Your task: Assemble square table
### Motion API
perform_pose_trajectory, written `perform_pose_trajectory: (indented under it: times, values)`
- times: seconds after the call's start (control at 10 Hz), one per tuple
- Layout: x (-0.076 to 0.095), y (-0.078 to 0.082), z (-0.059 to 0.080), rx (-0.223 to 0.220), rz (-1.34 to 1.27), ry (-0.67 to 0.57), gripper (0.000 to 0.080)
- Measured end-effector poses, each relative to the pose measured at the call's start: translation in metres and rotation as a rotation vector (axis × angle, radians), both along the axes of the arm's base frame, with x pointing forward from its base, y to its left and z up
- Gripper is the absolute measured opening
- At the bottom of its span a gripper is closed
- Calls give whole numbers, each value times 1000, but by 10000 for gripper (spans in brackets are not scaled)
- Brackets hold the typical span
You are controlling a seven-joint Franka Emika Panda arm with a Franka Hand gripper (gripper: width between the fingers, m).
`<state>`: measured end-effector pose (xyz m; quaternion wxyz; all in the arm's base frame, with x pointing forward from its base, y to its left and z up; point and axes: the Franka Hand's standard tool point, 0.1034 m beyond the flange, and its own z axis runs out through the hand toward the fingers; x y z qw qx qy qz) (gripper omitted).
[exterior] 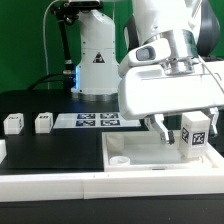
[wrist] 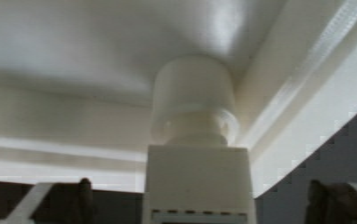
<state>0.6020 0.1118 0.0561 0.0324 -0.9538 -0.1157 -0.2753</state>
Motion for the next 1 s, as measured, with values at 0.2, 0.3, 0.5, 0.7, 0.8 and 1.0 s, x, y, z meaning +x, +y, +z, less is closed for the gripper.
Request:
perform_pose_trajectory:
  times: [0.2, 0.3, 0.5, 0.7, 0.8, 1.0]
  values:
    - [0, 0, 0, 0, 0, 0, 641]
    - [0, 0, 1, 0, 0, 3, 648]
    - [4, 2, 17, 1, 5, 8, 649]
    - [9, 1, 36, 1, 8, 20, 649]
    - [10, 1, 43, 1, 11, 28, 649]
    - [6, 3, 39, 1, 17, 58, 649]
